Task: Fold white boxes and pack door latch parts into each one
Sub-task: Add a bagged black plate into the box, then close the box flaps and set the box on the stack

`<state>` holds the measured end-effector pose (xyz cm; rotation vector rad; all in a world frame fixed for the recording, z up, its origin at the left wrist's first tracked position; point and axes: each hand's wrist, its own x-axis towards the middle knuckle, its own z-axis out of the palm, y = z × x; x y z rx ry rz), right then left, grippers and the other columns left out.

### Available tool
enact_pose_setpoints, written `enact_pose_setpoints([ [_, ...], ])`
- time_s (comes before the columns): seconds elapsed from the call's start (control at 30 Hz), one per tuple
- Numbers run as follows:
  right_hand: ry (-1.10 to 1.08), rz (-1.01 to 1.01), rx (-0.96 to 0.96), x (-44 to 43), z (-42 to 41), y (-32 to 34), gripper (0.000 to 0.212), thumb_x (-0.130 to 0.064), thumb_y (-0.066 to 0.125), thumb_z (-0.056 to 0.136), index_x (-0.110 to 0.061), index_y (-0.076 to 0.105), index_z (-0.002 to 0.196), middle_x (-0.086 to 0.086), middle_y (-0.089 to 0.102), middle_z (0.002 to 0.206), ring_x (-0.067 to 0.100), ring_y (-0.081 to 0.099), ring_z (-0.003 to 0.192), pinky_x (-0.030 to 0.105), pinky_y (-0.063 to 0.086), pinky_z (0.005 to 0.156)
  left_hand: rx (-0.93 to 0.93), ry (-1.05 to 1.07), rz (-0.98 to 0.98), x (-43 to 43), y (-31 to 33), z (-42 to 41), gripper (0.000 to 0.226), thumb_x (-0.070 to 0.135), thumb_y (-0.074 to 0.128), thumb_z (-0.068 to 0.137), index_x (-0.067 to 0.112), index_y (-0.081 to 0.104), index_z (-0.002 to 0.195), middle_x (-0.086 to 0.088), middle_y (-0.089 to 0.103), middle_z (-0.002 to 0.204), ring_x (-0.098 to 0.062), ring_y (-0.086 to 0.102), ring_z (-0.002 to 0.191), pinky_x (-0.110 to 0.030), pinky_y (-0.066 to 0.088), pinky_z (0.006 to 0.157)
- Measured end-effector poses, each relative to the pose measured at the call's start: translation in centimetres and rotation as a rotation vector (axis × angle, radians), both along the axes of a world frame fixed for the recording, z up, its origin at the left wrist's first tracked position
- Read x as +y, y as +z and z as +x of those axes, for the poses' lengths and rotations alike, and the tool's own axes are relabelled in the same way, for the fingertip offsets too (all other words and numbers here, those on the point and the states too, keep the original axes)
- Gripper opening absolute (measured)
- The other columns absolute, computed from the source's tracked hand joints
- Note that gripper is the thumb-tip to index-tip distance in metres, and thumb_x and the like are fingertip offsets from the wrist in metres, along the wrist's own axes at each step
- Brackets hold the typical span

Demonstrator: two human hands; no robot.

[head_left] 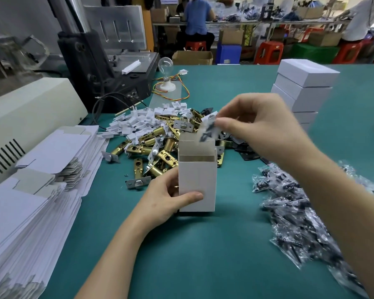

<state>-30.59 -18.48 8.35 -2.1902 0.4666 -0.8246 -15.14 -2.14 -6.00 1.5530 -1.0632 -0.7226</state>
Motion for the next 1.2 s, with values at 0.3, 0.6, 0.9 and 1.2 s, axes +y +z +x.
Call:
enact_pose_setpoints([
  [0.3, -0.017, -0.260, 0.338, 3.5, 2.9, -2.1, 0.006, -0.029, 0.073, 0.091, -0.030, 0.075, 0.085, -0.016, 0.071, 0.080, 0.002, 0.065, 0.081, 0.035, 0.056, 0.079, 0.030, 0.018, 0.012, 0.2, -0.1, 0.1, 0.057, 0.050, 0.090, 0.070, 0.050, 0.067, 0.122, 0.001, 0.078, 0.115, -0.035, 0.073, 0.104, -0.060, 0.059, 0.093],
  [0.6, -0.098, -0.378, 0.391, 5.3, 3.8, -2.5, 0.006, -0.032, 0.068, 0.092, -0.032, 0.071, 0.088, -0.014, 0.069, 0.086, 0.014, 0.065, 0.090, 0.032, 0.054, 0.075, 0.038, 0.011, 0.013, 0.1, 0.0, 0.0, 0.051, 0.044, 0.088, 0.071, 0.046, 0.066, 0.118, 0.010, 0.078, 0.104, -0.019, 0.074, 0.080, -0.037, 0.061, 0.067],
  [0.9, 0.101, -0.329, 0.560, 5.0, 2.9, -2.2, 0.027, -0.045, 0.055, 0.101, -0.031, 0.076, 0.105, -0.011, 0.073, 0.101, 0.014, 0.064, 0.096, 0.037, 0.054, 0.084, -0.069, 0.107, -0.044, 0.3, 0.4, 0.0, 0.044, 0.048, 0.086, 0.079, 0.043, 0.061, 0.115, 0.021, 0.065, 0.072, -0.010, 0.052, 0.050, -0.024, 0.045, 0.048],
  [1.2, 0.149, -0.401, 0.564, 4.0, 3.1, -2.3, 0.019, -0.040, 0.064, 0.096, -0.030, 0.077, 0.107, -0.008, 0.074, 0.106, 0.015, 0.066, 0.101, 0.039, 0.054, 0.088, -0.213, 0.336, -0.314, 0.3, 0.6, 0.0, 0.062, 0.048, 0.084, 0.078, 0.048, 0.051, 0.131, 0.005, 0.072, 0.095, -0.008, 0.050, 0.055, -0.024, 0.045, 0.052],
])
